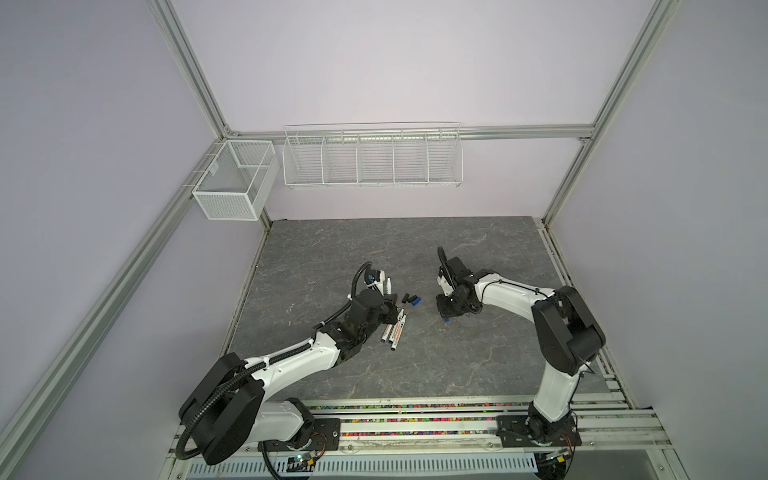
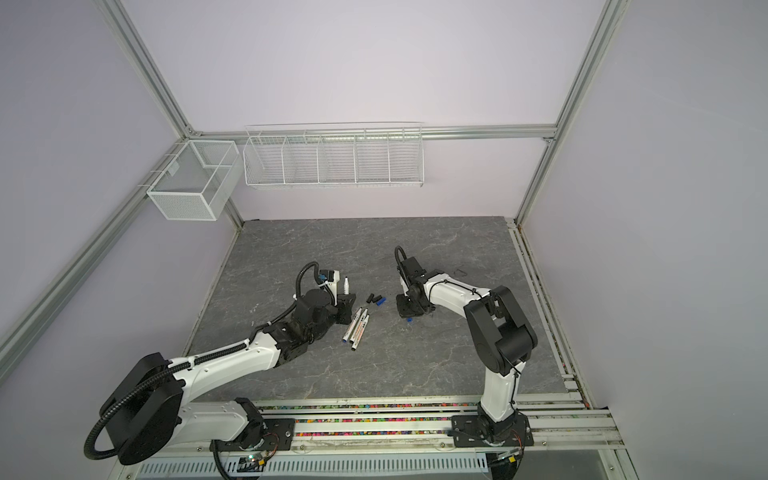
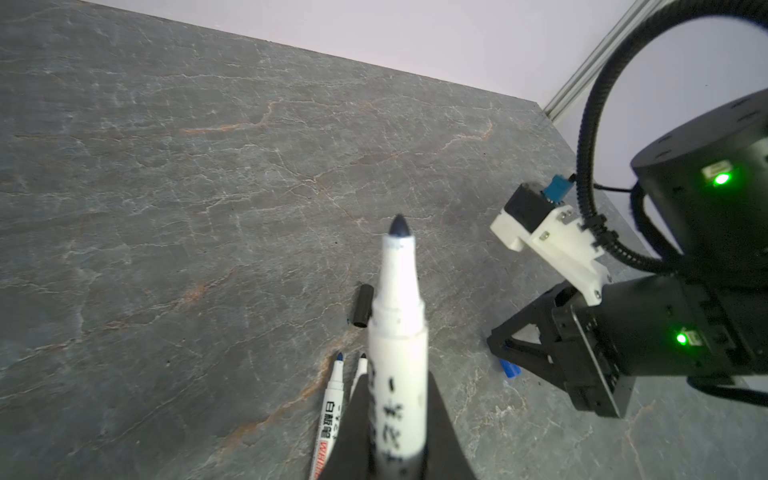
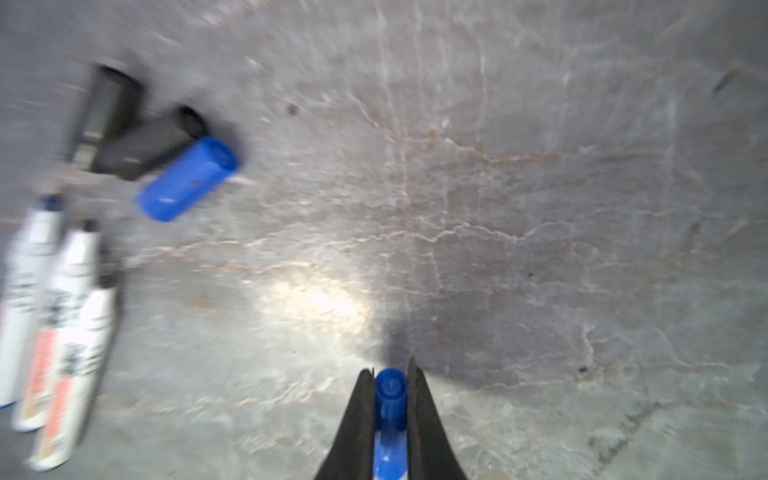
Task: Insert the pens into the pen caps
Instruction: 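Lower the right gripper onto the loose blue cap and grasp it, then bring the blue cap in the right gripper above the marker tip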
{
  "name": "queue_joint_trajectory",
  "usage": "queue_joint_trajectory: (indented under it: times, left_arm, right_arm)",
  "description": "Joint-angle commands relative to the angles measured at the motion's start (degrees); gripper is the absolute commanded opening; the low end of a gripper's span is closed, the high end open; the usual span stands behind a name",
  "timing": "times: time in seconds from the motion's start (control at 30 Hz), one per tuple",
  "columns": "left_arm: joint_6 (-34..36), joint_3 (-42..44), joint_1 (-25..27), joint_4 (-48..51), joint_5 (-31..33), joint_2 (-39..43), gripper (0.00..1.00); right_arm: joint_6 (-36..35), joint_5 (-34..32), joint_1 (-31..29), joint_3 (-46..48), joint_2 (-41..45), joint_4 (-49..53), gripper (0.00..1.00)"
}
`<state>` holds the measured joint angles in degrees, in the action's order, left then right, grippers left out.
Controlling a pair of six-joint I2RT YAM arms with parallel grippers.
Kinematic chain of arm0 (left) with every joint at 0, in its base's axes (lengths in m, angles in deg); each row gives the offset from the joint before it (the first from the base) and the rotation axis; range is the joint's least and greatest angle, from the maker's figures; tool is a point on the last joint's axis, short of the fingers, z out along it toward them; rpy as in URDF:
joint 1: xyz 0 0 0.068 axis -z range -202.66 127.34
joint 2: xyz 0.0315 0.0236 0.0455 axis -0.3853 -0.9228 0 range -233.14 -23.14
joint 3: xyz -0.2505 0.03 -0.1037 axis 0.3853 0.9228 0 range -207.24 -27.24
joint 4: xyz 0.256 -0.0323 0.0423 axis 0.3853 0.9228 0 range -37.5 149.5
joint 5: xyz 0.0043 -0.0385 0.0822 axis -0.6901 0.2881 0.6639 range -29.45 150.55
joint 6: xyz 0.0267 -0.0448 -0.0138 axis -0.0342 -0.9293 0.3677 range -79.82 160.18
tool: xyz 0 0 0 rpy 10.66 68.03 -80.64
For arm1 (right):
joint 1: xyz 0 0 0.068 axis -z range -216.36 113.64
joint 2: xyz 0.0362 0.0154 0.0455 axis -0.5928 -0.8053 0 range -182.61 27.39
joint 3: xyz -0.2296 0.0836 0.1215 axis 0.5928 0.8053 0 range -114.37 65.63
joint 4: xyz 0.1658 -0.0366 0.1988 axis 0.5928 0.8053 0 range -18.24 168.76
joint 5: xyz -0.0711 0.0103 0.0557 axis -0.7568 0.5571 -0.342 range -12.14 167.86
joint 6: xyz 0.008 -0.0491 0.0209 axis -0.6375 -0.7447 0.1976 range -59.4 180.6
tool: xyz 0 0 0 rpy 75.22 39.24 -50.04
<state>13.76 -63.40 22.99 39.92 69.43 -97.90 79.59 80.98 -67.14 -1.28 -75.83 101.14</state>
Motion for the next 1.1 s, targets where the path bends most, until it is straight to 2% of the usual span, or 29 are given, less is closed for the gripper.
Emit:
queue_joint_trajectory:
  times: [0.0,0.13,0.27,0.47,0.9,1.07]
  left_arm:
    - [3.21,0.57,-0.12,-3.39,-10.07,0.44,0.0]
    - [5.98,0.4,-0.12,-5.93,-21.6,-0.28,0.0]
    - [7.37,-0.44,0.2,-6.81,-26.62,-1.15,0.0]
    - [8.04,-0.8,1.06,-8.62,-27.02,-1.92,0.0]
    - [7.45,0.69,1.57,-12.53,-24.99,-0.83,0.0]
    - [7.15,0.68,1.57,-12.99,-24.41,-1.2,0.0]
  right_arm:
    - [0.89,6.95,0.62,0.75,10.56,-9.19,0.1]
    - [2.52,14.66,0.63,2.43,19.41,-20.2,0.11]
    - [4.14,21.98,-0.57,2.45,23.05,-27.85,0.11]
    - [3.56,24.06,-2.98,1.85,22.62,-28.85,0.11]
    - [1.89,19.4,-3.86,3.54,22.15,-26.85,0.11]
    - [1.29,19.56,-3.91,4.2,22.7,-25.74,0.11]
